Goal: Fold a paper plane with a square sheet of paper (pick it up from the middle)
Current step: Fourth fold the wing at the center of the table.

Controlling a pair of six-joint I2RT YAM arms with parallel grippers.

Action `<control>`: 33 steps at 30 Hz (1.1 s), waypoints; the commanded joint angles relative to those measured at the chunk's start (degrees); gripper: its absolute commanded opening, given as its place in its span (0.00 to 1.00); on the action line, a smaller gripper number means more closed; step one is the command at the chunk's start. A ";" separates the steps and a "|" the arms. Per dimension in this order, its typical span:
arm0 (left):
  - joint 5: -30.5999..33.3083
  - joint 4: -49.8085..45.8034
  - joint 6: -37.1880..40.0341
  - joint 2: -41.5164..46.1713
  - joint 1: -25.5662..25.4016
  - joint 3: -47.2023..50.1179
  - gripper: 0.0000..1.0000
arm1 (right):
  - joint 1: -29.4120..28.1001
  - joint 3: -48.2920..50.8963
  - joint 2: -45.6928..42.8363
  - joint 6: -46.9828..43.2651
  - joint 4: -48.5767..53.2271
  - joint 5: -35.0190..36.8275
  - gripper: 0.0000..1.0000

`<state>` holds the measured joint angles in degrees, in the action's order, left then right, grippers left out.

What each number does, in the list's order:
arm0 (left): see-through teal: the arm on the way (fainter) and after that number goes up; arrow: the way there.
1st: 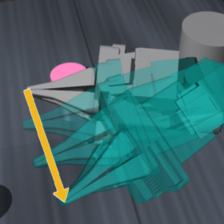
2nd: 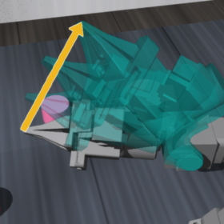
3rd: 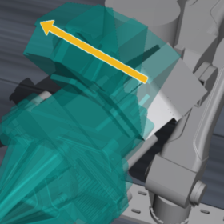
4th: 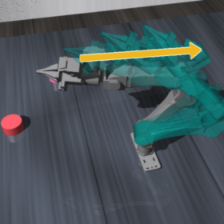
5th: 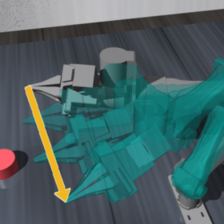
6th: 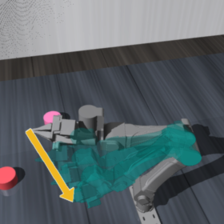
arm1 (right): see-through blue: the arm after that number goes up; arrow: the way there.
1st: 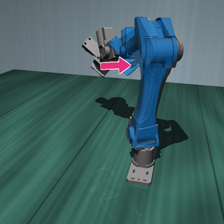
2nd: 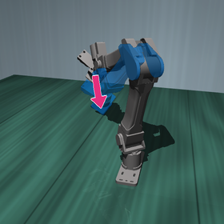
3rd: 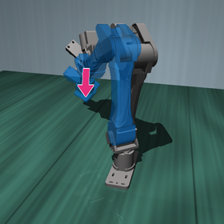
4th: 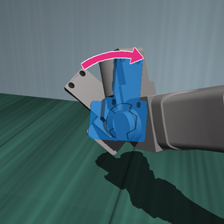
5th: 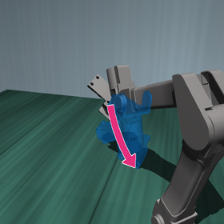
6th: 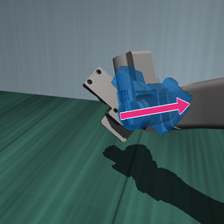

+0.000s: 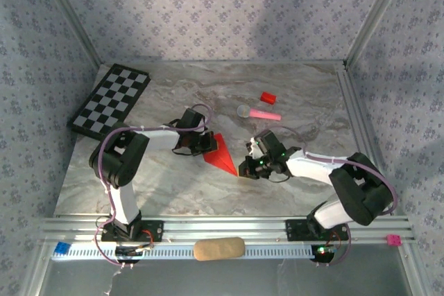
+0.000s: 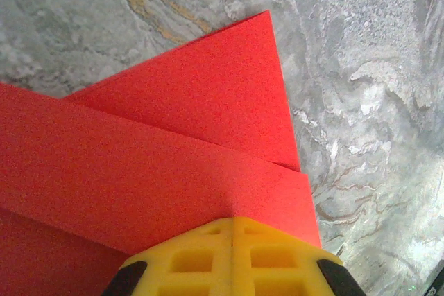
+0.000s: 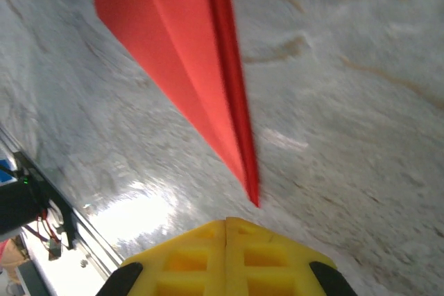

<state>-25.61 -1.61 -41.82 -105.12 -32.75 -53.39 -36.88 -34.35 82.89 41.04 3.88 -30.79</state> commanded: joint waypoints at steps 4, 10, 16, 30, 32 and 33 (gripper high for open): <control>6.38 -4.16 0.87 -2.54 0.57 2.33 0.04 | -0.17 -10.11 7.95 -0.04 0.30 0.01 0.00; 6.05 -4.02 0.91 -2.95 0.57 2.09 0.04 | -1.19 -16.47 16.27 0.98 -1.26 1.19 0.00; 5.92 -3.93 1.06 -3.07 0.58 2.13 0.04 | -1.42 -20.15 20.30 1.48 -1.45 1.59 0.00; 6.01 -4.03 1.14 -3.17 0.60 2.01 0.04 | -1.73 -18.31 25.80 2.40 -3.45 2.49 0.00; 6.08 -4.02 1.21 -3.24 0.71 2.07 0.04 | -1.57 -16.49 25.07 2.48 -4.32 2.14 0.00; 6.09 -4.02 1.22 -3.29 0.80 2.06 0.04 | -1.53 -16.01 24.76 2.29 -4.36 1.80 0.00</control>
<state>-25.23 -1.19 -41.80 -105.12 -32.62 -53.30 -38.33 -53.69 107.22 42.70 -2.92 -29.95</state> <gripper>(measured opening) 0.063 0.051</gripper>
